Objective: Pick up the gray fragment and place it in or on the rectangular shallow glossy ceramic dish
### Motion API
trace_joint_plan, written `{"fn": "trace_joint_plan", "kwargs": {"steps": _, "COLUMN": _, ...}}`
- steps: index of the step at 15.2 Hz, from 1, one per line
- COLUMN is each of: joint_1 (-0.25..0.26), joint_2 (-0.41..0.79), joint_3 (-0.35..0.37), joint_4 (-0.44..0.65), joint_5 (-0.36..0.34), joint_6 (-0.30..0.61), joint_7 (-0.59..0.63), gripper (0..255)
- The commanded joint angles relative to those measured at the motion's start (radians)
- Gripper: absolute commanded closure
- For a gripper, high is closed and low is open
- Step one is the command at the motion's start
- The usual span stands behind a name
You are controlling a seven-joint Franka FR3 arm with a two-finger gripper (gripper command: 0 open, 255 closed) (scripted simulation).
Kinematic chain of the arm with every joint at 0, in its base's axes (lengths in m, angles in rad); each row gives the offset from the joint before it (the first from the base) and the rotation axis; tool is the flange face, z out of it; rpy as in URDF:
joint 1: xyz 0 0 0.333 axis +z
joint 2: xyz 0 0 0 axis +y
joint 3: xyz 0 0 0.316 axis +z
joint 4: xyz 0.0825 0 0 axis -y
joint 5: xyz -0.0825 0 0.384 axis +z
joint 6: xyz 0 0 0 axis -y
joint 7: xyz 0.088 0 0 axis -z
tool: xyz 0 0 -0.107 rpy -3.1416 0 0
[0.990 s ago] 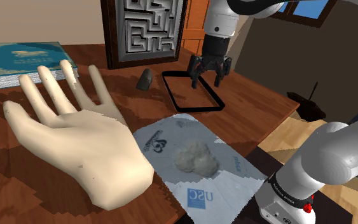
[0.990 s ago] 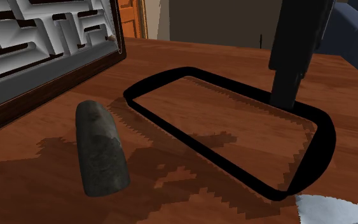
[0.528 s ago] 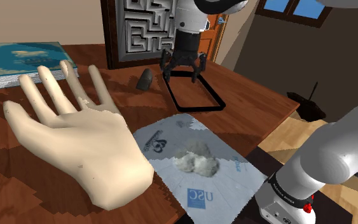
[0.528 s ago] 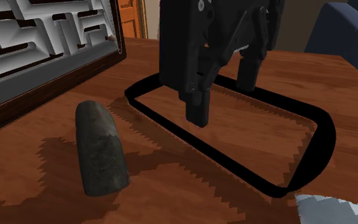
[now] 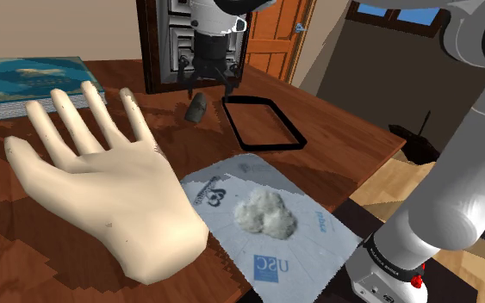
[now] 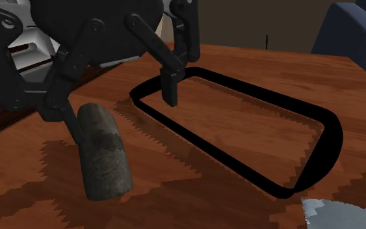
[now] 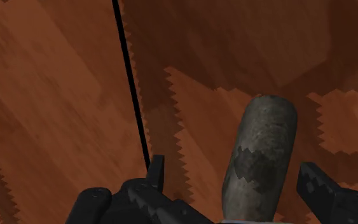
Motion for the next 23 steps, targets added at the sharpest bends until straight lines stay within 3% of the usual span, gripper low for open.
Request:
{"fn": "trace_joint_plan", "kwargs": {"steps": 1, "joint_1": 0.029, "joint_2": 0.103, "joint_3": 0.002, "joint_4": 0.119, "joint_5": -0.067, "joint_6": -0.025, "joint_7": 0.08, "gripper": 0}}
{"fn": "trace_joint_plan", "kwargs": {"steps": 3, "joint_1": 0.051, "joint_2": 0.153, "joint_3": -0.005, "joint_4": 0.184, "joint_5": -0.096, "joint_6": -0.044, "joint_7": 0.114, "gripper": 0}}
{"fn": "trace_joint_plan", "kwargs": {"steps": 10, "joint_1": 0.041, "joint_2": 0.154, "joint_3": -0.011, "joint_4": 0.084, "joint_5": -0.1, "joint_6": 0.057, "joint_7": 0.119, "gripper": 0}}
{"fn": "trace_joint_plan", "kwargs": {"steps": 18, "joint_1": 0.041, "joint_2": 0.154, "joint_3": -0.011, "joint_4": 0.084, "joint_5": -0.1, "joint_6": 0.057, "joint_7": 0.119, "gripper": 0}}
{"fn": "trace_joint_plan", "kwargs": {"steps": 19, "joint_1": 0.041, "joint_2": 0.154, "joint_3": -0.011, "joint_4": 0.084, "joint_5": -0.1, "joint_6": 0.057, "joint_7": 0.119, "gripper": 255}}
{"fn": "trace_joint_plan", "kwargs": {"steps": 23, "joint_1": 0.041, "joint_2": 0.154, "joint_3": -0.011, "joint_4": 0.084, "joint_5": -0.1, "joint_6": 0.057, "joint_7": 0.119, "gripper": 255}}
